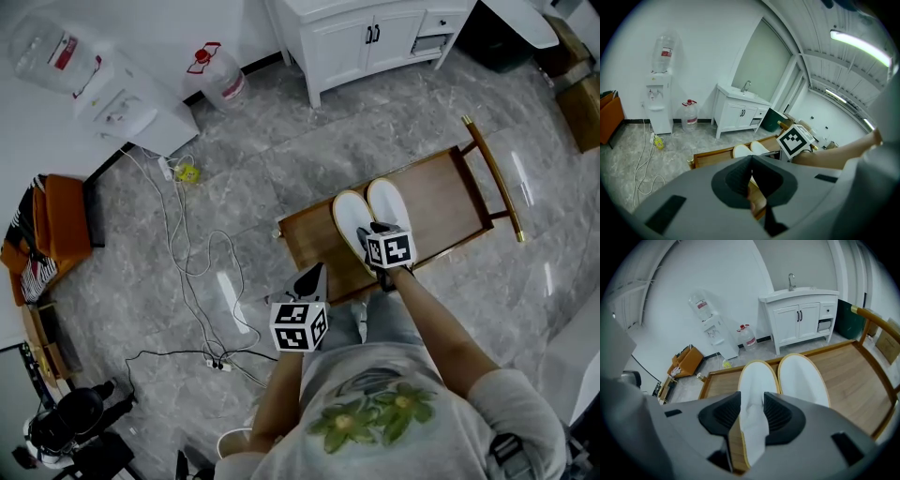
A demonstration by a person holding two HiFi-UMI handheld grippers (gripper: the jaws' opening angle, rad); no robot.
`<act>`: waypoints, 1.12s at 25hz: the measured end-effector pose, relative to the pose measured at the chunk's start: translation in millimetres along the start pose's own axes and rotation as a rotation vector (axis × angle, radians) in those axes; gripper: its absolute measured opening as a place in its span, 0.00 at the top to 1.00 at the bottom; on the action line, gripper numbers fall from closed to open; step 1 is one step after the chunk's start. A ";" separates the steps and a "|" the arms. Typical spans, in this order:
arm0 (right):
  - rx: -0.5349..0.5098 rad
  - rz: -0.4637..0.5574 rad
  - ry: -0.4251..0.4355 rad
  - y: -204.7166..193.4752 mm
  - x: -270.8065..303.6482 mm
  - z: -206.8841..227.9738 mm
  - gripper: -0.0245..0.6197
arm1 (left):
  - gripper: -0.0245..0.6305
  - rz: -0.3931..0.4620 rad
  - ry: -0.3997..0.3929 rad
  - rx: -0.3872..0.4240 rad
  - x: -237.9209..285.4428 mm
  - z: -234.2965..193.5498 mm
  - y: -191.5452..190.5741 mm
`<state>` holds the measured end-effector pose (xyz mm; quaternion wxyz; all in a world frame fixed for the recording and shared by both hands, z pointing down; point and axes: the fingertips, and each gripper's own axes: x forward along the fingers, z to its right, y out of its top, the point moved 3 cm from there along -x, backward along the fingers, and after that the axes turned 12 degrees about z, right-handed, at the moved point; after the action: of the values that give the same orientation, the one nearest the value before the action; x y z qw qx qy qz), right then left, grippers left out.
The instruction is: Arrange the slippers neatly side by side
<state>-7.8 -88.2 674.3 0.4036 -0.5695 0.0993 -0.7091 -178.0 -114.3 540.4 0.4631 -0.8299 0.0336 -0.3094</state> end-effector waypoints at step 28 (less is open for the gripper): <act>-0.213 0.267 0.373 83.0 -144.2 -24.4 0.88 | 0.94 0.186 0.090 0.002 3.8 79.3 56.2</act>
<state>12.3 -51.5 511.4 0.4060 -0.4500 0.3206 -0.7279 -118.7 -88.4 467.8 0.4888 -0.8079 0.1310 -0.3020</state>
